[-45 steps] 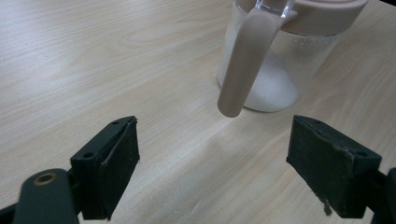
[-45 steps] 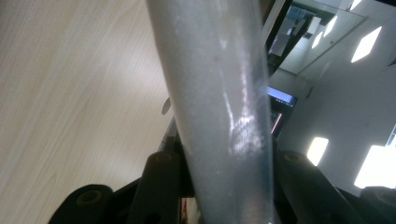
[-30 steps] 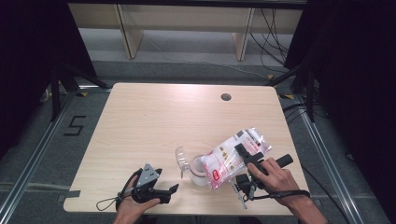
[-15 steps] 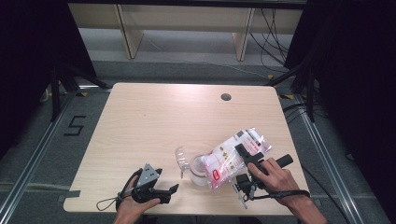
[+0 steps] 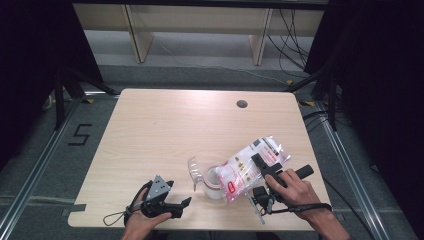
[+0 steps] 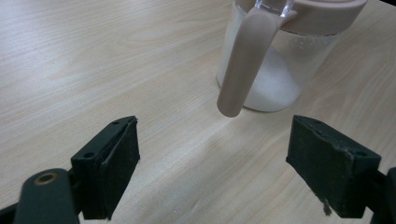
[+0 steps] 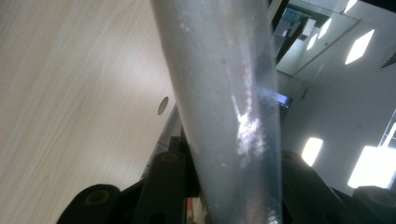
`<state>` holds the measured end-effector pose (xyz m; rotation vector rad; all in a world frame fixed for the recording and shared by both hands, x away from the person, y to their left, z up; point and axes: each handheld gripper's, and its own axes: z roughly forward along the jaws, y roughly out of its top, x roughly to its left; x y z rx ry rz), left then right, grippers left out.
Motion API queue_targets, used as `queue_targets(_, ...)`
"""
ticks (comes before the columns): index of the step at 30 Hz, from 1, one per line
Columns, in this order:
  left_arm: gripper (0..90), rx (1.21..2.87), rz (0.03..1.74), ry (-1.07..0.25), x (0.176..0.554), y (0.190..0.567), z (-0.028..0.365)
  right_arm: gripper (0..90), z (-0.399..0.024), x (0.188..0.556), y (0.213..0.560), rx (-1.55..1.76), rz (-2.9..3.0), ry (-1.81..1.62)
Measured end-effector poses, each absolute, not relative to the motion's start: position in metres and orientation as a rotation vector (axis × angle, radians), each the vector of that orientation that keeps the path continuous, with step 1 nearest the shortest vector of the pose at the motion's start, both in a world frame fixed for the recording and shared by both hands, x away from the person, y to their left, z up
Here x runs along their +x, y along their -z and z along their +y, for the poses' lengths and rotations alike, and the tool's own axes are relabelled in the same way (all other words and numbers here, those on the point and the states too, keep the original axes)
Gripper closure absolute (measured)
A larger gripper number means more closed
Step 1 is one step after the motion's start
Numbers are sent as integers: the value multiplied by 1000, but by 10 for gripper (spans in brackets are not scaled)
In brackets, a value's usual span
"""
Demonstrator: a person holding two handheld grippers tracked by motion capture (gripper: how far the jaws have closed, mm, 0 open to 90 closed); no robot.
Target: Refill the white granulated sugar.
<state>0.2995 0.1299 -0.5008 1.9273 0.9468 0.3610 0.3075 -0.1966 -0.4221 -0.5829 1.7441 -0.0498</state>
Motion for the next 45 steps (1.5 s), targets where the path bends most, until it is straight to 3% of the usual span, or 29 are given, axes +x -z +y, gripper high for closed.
queue_targets(45,164,1937,942,-365,300,500,131,777,-199,308,424,-580,1741,25)
